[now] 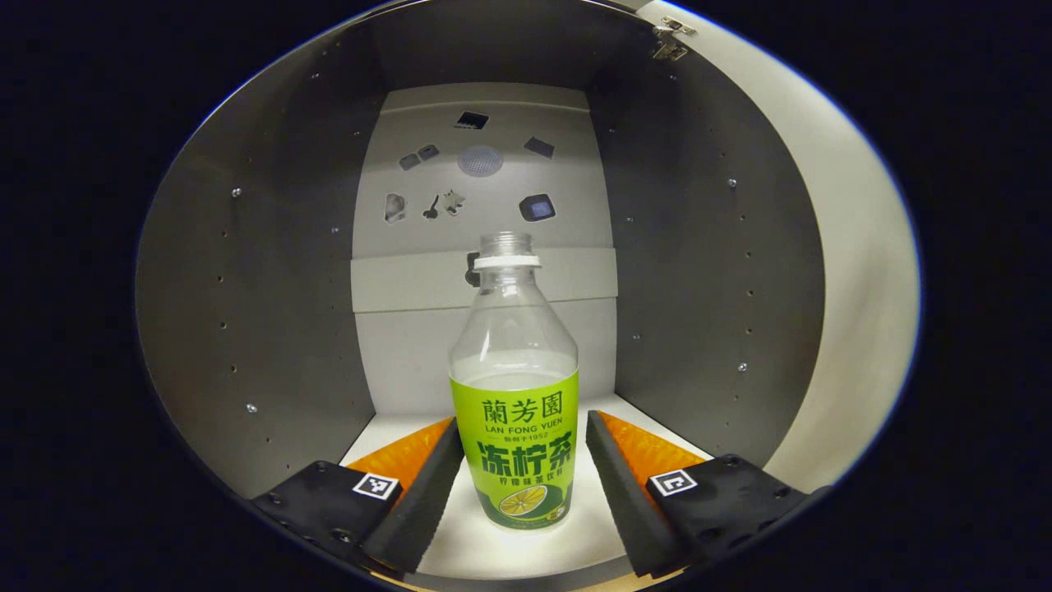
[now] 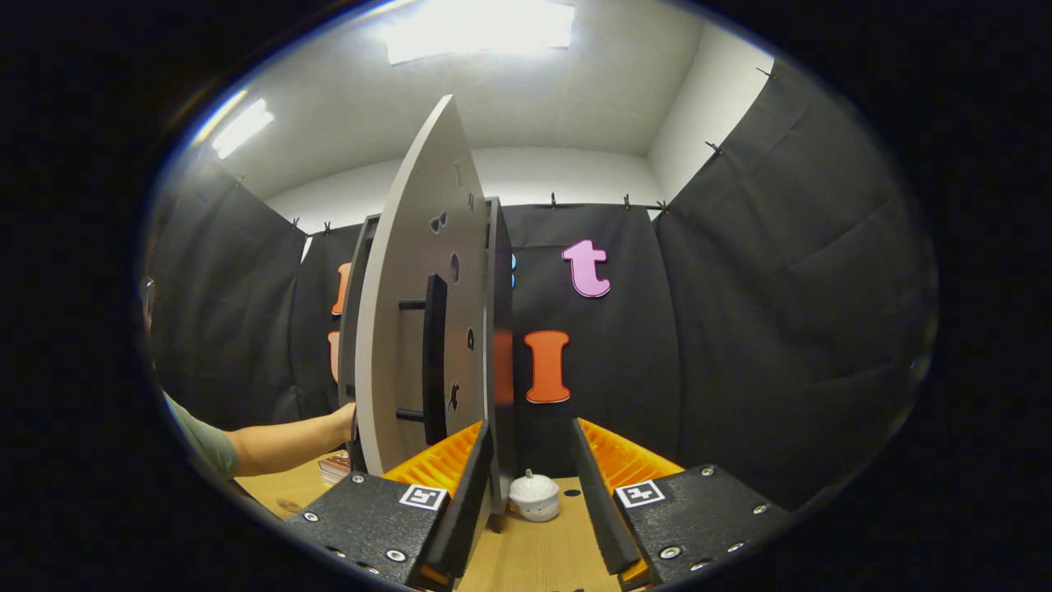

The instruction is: Open the cabinet door with the right hand, grasp the bottle in the cabinet with the left hand and place it on the coaster, then close the cabinet door with the right hand.

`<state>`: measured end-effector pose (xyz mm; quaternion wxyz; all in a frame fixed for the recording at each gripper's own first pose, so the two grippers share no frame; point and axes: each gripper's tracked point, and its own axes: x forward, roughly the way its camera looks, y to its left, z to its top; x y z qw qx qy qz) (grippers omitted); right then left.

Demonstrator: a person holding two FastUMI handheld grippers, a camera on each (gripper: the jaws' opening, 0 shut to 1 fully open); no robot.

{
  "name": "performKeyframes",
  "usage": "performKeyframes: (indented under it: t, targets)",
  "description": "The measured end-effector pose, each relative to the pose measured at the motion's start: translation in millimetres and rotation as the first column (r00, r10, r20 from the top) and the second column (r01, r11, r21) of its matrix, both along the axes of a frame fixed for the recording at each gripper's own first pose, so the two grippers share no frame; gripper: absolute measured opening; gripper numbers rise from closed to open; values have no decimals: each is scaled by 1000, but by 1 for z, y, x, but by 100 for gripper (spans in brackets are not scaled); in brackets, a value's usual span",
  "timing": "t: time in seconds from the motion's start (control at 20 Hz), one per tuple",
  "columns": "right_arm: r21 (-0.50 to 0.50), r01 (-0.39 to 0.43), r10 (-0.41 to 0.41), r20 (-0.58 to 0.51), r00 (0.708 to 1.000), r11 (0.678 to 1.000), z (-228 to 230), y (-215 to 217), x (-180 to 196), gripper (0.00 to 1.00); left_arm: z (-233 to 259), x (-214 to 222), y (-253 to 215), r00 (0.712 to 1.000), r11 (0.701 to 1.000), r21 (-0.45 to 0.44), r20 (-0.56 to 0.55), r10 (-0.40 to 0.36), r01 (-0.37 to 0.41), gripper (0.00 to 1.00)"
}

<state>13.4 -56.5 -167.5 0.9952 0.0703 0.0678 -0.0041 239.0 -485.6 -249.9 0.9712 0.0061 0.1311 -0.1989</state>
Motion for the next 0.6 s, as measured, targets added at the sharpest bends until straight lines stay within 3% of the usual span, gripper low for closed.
performKeyframes:
  t: [0.05,0.1,0.2,0.5,0.6]
  targets:
    - [-1,5,-5,-9,1000,1000,-2,-1,0,66,-2,3,0,1000,1000,2,1,4,-4,90]
    - [2,7,-7,-17,1000,1000,-4,-1,0,61,-2,4,0,1000,1000,-3,2,5,-5,86]
    - [13,10,-10,-32,999,1000,-9,-4,-1,61,0,1,4,1000,1000,-15,-7,5,-5,82]
    - [65,-10,11,-28,1000,998,-5,5,6,63,43,-40,46,999,999,-42,34,-18,20,79]
    - [76,-20,22,-23,999,997,-3,11,8,70,58,-62,66,999,998,-50,45,-25,28,78]
